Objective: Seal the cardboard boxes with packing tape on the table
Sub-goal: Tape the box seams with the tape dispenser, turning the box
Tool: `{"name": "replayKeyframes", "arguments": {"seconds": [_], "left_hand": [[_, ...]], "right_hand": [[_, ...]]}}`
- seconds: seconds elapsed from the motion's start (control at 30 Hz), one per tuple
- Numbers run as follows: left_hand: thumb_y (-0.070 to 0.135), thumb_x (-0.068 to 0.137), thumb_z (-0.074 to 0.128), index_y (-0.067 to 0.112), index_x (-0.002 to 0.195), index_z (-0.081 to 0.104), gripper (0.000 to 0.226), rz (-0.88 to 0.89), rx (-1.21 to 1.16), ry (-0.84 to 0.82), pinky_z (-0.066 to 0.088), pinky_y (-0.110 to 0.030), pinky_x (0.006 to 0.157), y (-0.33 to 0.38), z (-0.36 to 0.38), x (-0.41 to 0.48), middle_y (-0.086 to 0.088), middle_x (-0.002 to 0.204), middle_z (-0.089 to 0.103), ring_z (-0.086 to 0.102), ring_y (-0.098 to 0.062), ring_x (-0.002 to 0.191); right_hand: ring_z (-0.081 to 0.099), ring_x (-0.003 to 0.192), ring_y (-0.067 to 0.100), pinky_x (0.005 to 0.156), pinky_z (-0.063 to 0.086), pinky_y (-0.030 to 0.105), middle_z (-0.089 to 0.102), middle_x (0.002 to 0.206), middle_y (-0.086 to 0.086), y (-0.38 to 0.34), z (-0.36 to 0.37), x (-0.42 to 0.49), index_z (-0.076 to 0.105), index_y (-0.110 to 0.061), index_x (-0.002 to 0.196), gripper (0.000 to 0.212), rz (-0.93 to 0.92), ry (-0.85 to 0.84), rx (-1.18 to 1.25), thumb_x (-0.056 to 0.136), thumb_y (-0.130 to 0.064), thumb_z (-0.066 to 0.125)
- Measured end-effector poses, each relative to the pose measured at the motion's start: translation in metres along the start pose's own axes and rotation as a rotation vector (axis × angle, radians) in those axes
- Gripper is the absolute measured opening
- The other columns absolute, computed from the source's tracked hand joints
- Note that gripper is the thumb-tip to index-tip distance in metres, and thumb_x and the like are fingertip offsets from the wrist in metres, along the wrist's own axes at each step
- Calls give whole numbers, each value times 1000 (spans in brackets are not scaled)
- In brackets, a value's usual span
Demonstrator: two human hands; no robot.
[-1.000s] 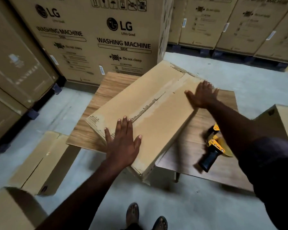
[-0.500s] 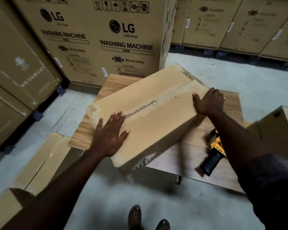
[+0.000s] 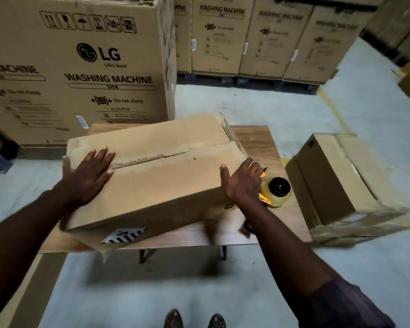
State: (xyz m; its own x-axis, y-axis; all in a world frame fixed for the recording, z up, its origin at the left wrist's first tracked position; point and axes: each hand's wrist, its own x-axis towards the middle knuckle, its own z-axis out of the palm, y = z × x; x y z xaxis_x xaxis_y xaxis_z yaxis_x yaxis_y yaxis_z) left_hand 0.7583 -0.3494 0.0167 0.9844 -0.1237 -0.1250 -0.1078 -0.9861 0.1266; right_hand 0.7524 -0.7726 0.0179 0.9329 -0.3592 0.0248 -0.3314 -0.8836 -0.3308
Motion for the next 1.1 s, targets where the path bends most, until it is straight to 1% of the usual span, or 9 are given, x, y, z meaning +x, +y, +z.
{"name": "replayKeyframes", "arguments": {"seconds": [0.07,0.13,0.3,0.43,0.6,0.73,0.8,0.9,1.1], "left_hand": [[64,101,12,47,158,2,60,-77,18,-6,-10,-73,110,8,3,5,16,166,-5,-1,-18,155],[62,102,14,48,157,-1,59,-132,17,-34,-4,-75,109,16,0,8,16,167,-9,-3,-18,155],[61,101,12,46,157,-4,60,-66,30,-52,3,-76,112,18,-10,19,14,167,-11,-4,-19,155],[62,102,10,44,157,-6,60,-75,40,-79,5,-74,114,23,-12,44,8,168,-11,-4,-24,155],[40,108,19,25,161,5,57,-191,-21,3,4,-71,116,64,-6,55,-3,169,-1,0,-32,155],[50,106,17,14,161,0,68,-147,-74,8,1,-60,122,118,10,41,-6,169,-5,-4,-33,154],[55,104,16,11,160,-1,73,-107,-74,-13,-1,-55,123,152,15,35,-9,168,-8,-6,-34,154],[58,103,20,7,160,4,78,-105,-83,4,1,-52,124,183,18,34,-13,168,-4,-4,-36,154],[57,103,21,5,160,6,78,-115,-76,7,3,-49,125,190,15,37,-16,168,-2,-2,-37,154]], "right_hand": [[33,133,43,109,31,48,35,147,30,3,-3,-10,22,8,153,93,12,1,9,96,-64,44],[35,130,44,106,31,48,38,145,30,6,-5,-18,24,8,152,91,14,14,1,98,-63,41],[39,128,47,108,31,51,43,139,35,11,-3,-31,28,12,149,95,66,49,-24,96,-67,33],[34,132,43,109,31,49,38,145,31,8,-6,-38,19,10,153,94,105,41,-27,99,-64,40],[35,133,40,106,33,49,37,147,28,1,-8,-40,20,8,153,95,151,36,-90,97,-67,38],[36,134,41,108,30,51,38,147,27,-1,-9,-27,23,7,152,94,138,14,-151,96,-67,39],[34,137,42,110,29,52,35,151,27,-2,-10,-12,20,5,153,93,120,-34,-108,96,-65,40],[38,136,44,107,36,51,35,151,28,2,-11,9,18,4,155,93,105,-66,7,96,-64,41],[52,121,43,94,46,48,52,136,24,12,-4,14,37,2,142,82,102,53,71,93,-63,44]]}}
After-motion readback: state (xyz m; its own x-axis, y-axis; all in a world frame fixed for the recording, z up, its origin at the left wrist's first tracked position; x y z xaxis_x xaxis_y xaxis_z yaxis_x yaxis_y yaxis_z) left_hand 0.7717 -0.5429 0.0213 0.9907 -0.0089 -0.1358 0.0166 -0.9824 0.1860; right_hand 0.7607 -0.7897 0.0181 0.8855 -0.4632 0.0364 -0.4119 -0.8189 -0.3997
